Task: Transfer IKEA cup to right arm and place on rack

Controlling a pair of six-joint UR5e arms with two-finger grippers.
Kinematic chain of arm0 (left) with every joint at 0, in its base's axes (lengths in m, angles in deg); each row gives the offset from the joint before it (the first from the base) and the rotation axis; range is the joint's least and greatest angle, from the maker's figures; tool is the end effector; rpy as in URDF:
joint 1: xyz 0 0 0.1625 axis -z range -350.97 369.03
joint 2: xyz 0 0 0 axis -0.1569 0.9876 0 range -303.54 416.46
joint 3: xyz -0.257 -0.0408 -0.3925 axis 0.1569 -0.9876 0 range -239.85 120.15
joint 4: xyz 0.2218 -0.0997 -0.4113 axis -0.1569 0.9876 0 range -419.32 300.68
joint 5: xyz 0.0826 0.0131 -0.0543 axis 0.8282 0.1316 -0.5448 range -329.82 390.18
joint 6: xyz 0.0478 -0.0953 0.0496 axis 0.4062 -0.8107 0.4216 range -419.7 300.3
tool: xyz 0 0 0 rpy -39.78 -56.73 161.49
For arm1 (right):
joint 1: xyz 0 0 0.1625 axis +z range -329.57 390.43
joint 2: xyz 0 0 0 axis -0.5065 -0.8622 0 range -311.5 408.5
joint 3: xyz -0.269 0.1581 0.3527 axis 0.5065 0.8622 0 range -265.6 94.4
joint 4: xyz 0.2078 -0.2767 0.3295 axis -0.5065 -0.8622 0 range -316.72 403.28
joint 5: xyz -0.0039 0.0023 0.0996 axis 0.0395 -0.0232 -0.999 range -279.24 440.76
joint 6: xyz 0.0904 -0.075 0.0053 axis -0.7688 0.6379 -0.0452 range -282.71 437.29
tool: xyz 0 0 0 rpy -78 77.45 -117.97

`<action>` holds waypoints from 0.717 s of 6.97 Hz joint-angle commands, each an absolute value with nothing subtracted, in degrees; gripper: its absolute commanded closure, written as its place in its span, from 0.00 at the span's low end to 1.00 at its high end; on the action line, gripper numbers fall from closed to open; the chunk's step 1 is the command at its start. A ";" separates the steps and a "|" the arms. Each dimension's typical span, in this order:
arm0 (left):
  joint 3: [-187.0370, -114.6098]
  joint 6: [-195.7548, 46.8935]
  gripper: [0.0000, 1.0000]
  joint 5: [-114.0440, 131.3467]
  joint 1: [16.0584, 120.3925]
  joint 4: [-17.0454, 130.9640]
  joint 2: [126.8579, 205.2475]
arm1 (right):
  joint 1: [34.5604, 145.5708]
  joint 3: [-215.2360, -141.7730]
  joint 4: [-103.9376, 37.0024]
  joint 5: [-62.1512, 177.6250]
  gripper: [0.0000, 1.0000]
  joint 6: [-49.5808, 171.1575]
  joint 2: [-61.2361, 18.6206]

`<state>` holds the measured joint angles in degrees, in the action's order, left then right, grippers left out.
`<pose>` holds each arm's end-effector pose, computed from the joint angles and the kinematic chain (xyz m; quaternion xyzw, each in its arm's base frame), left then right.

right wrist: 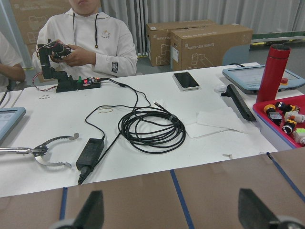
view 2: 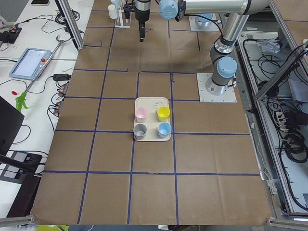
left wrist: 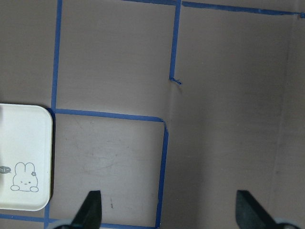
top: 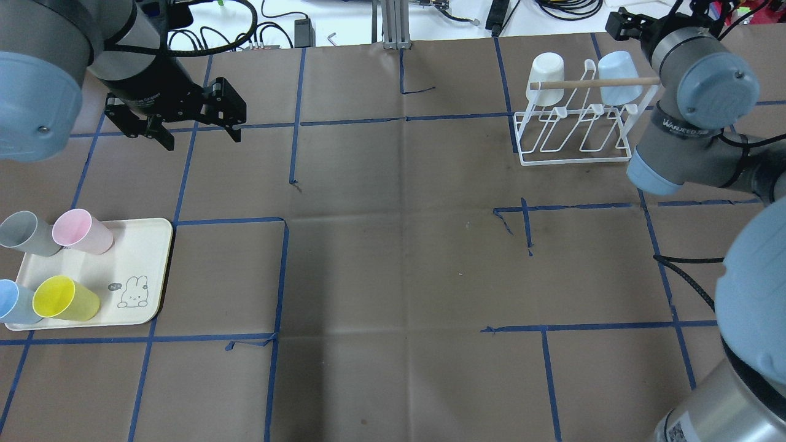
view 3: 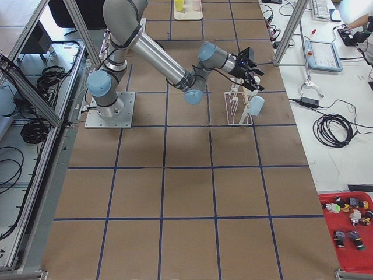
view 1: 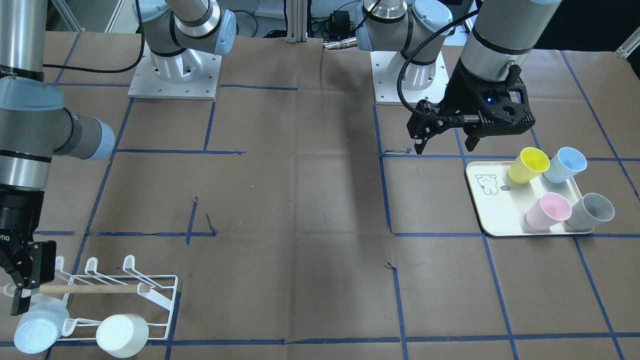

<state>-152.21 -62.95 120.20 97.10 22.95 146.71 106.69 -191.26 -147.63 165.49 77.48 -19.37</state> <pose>-0.1140 -0.5744 0.5044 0.0451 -0.9980 0.0447 0.0004 -0.0239 -0.7040 0.3535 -0.0766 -0.8481 0.5237 0.0245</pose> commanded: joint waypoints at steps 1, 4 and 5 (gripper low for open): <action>-152.23 -62.95 0.00 120.27 97.10 22.95 146.72 | 111.36 -191.68 -141.75 166.19 0.00 77.99 -24.26; -152.23 -62.95 0.00 120.27 97.10 22.95 146.72 | 112.96 -191.25 -114.69 168.90 0.00 77.91 -34.78; -152.23 -62.95 0.00 120.27 97.10 22.95 146.72 | 112.96 -191.24 -103.26 169.52 0.00 77.64 -38.47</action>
<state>-152.23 -62.95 120.27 97.10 22.95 146.72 112.66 -191.34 -116.46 168.59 77.86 -33.89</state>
